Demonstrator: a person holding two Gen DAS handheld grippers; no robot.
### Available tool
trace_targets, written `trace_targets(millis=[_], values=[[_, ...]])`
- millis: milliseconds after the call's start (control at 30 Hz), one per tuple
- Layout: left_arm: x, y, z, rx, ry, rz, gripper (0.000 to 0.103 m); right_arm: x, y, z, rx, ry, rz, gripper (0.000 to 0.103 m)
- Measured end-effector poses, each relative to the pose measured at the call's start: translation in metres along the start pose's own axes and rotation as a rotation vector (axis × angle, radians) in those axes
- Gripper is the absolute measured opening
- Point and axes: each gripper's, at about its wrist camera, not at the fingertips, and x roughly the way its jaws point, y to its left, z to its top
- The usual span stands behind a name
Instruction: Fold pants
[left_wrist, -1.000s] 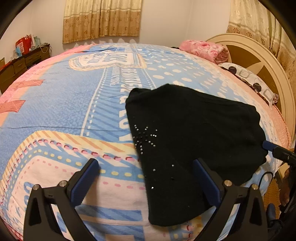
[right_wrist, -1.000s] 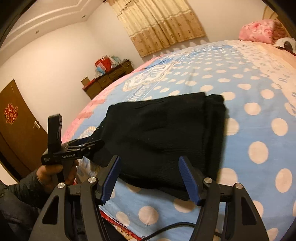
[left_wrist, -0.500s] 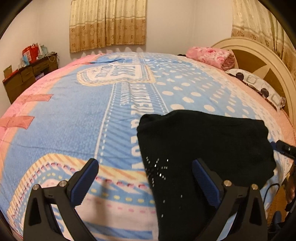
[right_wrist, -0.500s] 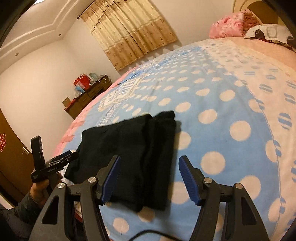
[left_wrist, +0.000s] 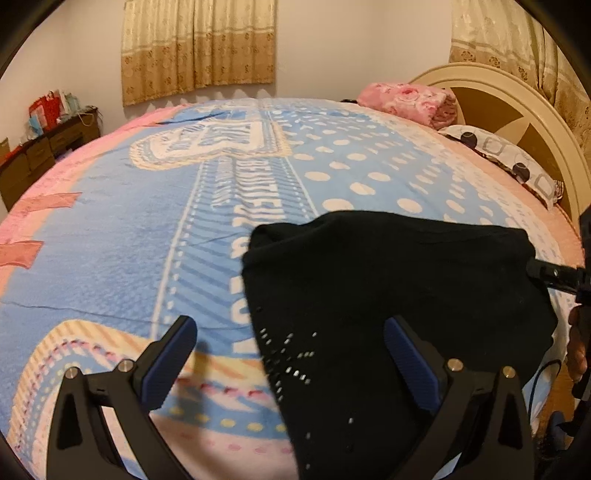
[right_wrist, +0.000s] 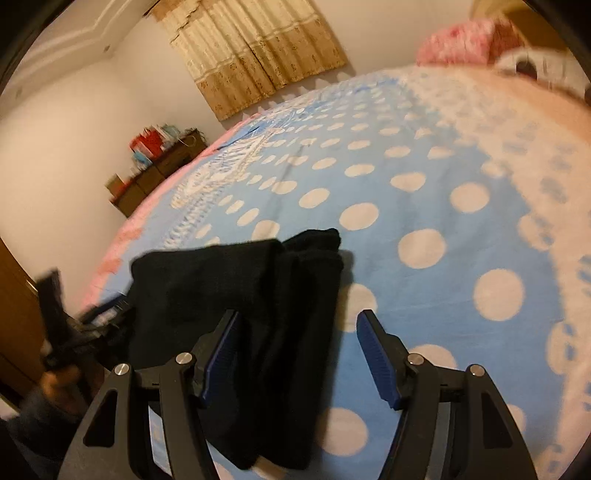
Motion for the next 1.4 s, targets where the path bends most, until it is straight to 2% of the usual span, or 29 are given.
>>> trace_targets(millis=[33,133,267,400,533,633,700,833,933,1133,1233,1400], values=[[0.003,0.0,0.001,-0.006,0.009,-0.011,0.103,0.001,-0.002,0.002,0.016,-0.003,0.016,0.066],[0.006,-0.001,0.005,-0.021,0.027,-0.013,0.103,0.004,-0.007,0.009,0.035,-0.008,0.023,0.056],[-0.004,-0.005,0.007,0.012,0.018,0.017,0.103,-0.004,-0.012,0.007,0.065,-0.014,0.035,0.056],[0.012,0.003,0.005,-0.06,0.078,-0.038,0.103,0.001,-0.014,-0.001,0.13,0.013,0.155,0.057],[0.014,0.001,0.009,-0.063,0.106,-0.031,0.103,0.004,-0.001,-0.007,0.055,-0.018,0.104,0.057],[0.014,-0.001,0.008,-0.067,0.117,-0.024,0.103,0.001,-0.01,-0.007,0.113,-0.044,0.129,0.055],[0.014,-0.001,0.006,-0.071,0.108,-0.022,0.103,0.0,-0.013,-0.007,0.134,-0.052,0.141,0.055],[0.014,-0.002,0.006,-0.068,0.099,-0.016,0.103,0.002,-0.004,-0.009,0.079,-0.042,0.119,0.058],[0.015,-0.001,0.006,-0.062,0.1,-0.024,0.103,0.002,0.007,-0.011,0.011,-0.051,0.077,0.058],[0.015,-0.001,0.005,-0.077,0.088,-0.014,0.103,-0.003,0.003,-0.009,0.027,-0.08,0.012,0.057],[0.014,-0.003,0.004,-0.086,0.078,0.001,0.103,0.002,0.009,-0.012,0.015,-0.064,0.04,0.058],[0.014,0.0,0.002,-0.089,0.066,-0.011,0.103,0.005,0.015,-0.013,-0.035,-0.085,0.012,0.058]])
